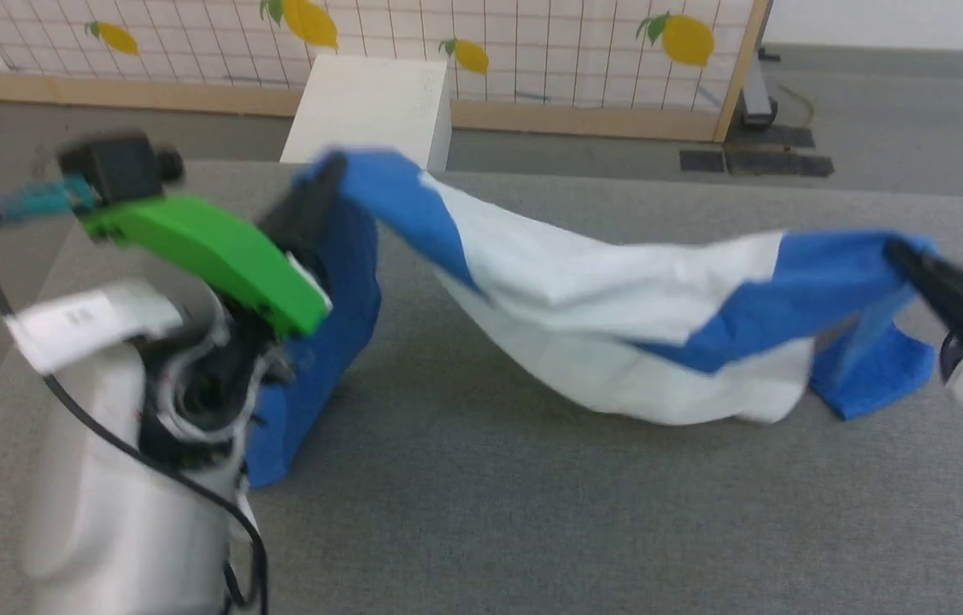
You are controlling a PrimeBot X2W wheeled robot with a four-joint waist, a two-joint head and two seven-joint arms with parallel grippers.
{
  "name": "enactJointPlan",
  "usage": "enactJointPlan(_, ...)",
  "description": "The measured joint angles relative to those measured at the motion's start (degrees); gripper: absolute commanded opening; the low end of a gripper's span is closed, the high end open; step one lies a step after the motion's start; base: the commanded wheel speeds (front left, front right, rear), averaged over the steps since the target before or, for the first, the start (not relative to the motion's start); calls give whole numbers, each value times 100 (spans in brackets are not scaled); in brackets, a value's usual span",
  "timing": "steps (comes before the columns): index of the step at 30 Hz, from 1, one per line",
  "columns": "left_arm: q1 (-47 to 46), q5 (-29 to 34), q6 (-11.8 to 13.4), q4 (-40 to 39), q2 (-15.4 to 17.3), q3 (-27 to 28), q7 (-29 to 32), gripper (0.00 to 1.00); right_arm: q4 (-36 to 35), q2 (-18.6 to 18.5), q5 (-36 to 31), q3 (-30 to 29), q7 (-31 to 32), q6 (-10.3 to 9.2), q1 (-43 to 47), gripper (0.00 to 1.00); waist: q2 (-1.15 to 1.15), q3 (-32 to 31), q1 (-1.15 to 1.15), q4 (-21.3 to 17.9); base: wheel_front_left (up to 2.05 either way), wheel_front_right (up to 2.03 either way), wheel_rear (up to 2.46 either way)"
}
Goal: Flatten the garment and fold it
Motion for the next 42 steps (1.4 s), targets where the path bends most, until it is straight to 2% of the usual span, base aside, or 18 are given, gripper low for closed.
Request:
enactJointPlan(5, -950, 145, 54, 62, 242, 156, 47, 0, -56, -131, 348, -54, 44, 0, -797, 0, 0, -210, 0, -35, 0, 0, 0)
enactJointPlan(11, -1659, 366, 57, 357, 455, 278, -16, 0, 77, -291, 389, -272, -183, 0, -1536, 0, 0, -406, 0, -60, 0, 0, 0)
enactJointPlan(23, -2246, 590, 51, 1193, 754, 169, 224, 0, 731, -181, 303, -142, -253, 1, -2261, 0, 0, -340, 0, -122, 0, 0, 0)
enactJointPlan(27, -2635, 708, 74, 1600, 843, 122, 241, 0, 1065, -159, 76, -27, -268, 1, -2844, 0, 0, -87, 0, -144, 0, 0, 0)
enactJointPlan(30, -3092, 866, 102, 1900, 886, 57, 231, 0, 1470, 57, -7, -111, -276, 1, -3509, 0, 0, 181, 0, -165, 0, 0, 0)
enactJointPlan(33, -3684, 1096, 181, 2194, 969, 25, 138, 0, 1789, 114, -360, 30, -366, 4, -4304, 0, 0, 517, 1, -196, 0, 0, 0)
enactJointPlan(37, -4494, 1432, 233, 2576, 1047, 5, -279, 0, 2374, 260, -660, 219, -697, 3, -5394, 0, 0, 1037, 1, -258, 0, 0, 0)
enactJointPlan(42, -5214, 1749, 289, 2844, 1096, 52, -1017, 0, 3182, 475, -1107, 302, -1434, 4, -6470, 0, 0, 1685, 2, -362, 0, 0, 0)
